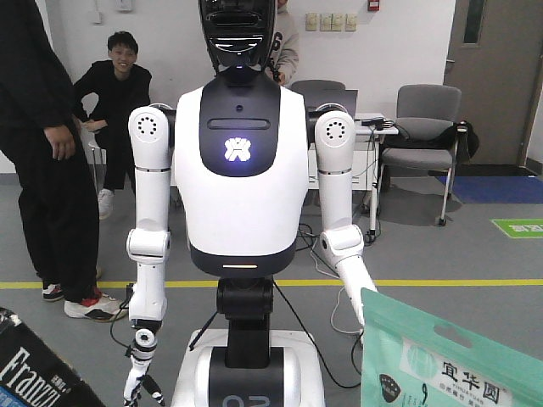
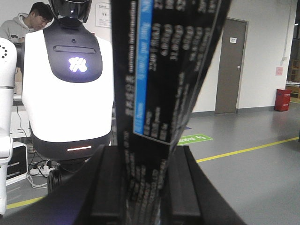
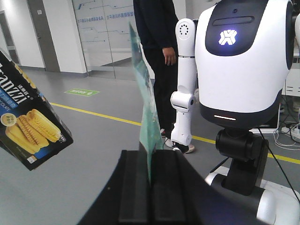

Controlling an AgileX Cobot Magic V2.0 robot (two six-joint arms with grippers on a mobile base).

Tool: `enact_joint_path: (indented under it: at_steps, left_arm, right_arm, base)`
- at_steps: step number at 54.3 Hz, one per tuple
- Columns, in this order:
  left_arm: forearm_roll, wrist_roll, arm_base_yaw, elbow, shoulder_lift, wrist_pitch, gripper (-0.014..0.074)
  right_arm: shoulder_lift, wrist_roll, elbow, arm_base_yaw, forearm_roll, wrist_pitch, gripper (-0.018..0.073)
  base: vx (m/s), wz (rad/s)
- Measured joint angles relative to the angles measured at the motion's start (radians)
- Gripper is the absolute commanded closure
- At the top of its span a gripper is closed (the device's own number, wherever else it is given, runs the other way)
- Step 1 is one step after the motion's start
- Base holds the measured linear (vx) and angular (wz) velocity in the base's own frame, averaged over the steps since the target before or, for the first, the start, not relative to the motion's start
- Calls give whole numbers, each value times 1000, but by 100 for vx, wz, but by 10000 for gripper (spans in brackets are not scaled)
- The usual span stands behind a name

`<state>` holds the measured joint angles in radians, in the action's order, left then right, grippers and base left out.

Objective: Pick snacks and fruit into basket
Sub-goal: 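Drive the base up close to the other robot's light-blue basket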

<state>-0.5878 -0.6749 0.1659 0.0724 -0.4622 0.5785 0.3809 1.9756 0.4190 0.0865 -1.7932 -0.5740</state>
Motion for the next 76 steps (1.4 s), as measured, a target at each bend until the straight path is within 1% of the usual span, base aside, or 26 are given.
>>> enact_joint_path:
  at_steps: [76]
  left_arm:
    - [0, 0, 0, 0, 0, 0, 596]
  right_arm:
    - [0, 0, 0, 0, 0, 0, 568]
  base:
    - [0, 0]
